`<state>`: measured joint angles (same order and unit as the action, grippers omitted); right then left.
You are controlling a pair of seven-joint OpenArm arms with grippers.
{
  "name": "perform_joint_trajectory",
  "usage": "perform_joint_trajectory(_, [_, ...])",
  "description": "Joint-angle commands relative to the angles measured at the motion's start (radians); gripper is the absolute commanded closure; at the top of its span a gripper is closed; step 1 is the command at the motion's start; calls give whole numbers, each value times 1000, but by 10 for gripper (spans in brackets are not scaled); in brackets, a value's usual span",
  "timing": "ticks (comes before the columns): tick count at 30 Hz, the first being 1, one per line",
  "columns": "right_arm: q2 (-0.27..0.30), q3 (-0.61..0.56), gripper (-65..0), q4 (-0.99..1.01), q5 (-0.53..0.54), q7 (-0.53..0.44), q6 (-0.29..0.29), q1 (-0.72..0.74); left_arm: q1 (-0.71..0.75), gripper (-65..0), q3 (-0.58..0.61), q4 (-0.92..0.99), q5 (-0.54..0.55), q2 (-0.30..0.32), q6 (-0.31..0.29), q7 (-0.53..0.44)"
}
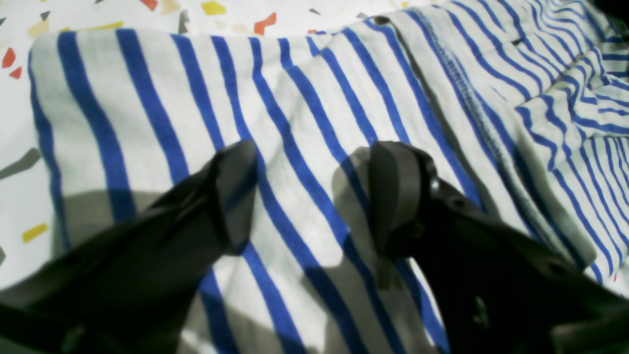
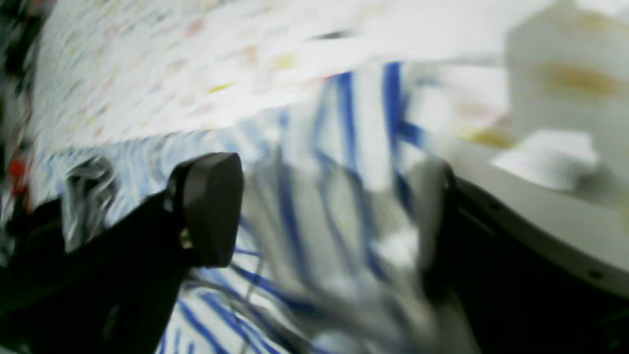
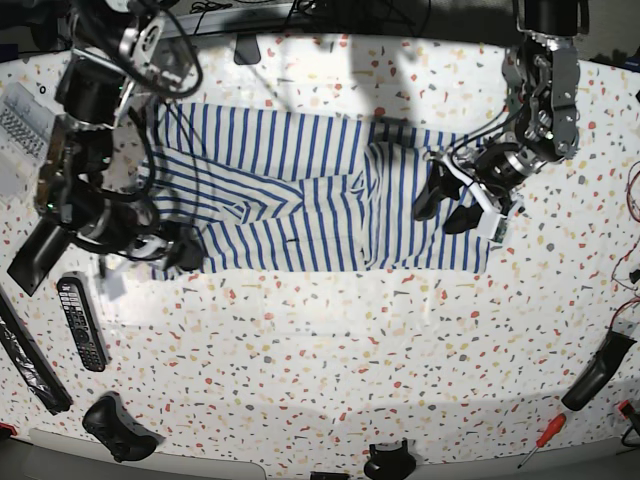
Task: Layout the t-shirt on the table in an organized manner, then fold the t-shirt properly
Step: 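Move the right gripper to the opposite shirt end and grasp it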
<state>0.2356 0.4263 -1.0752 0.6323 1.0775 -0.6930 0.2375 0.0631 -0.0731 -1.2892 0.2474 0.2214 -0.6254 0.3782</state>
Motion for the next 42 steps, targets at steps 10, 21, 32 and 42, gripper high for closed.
perform_joint_trajectory(10, [-38,-40,-469,-6,-39,43,-2,9,1,-340,-3,0,-26,6,23,66])
perform_joint_trajectory(21, [-4,-40,-468,-8,-123,52,10,0,1,-340,-3,0,-26,6,23,73])
perform_joint_trajectory(32, [53,-40,-469,-8,-73,55,12,-31,1,-340,-3,0,-25,6,23,73])
perform_joint_trajectory(42, [20,-40,-468,-8,-27,55,32,-156,1,-340,-3,0,-26,6,23,74])
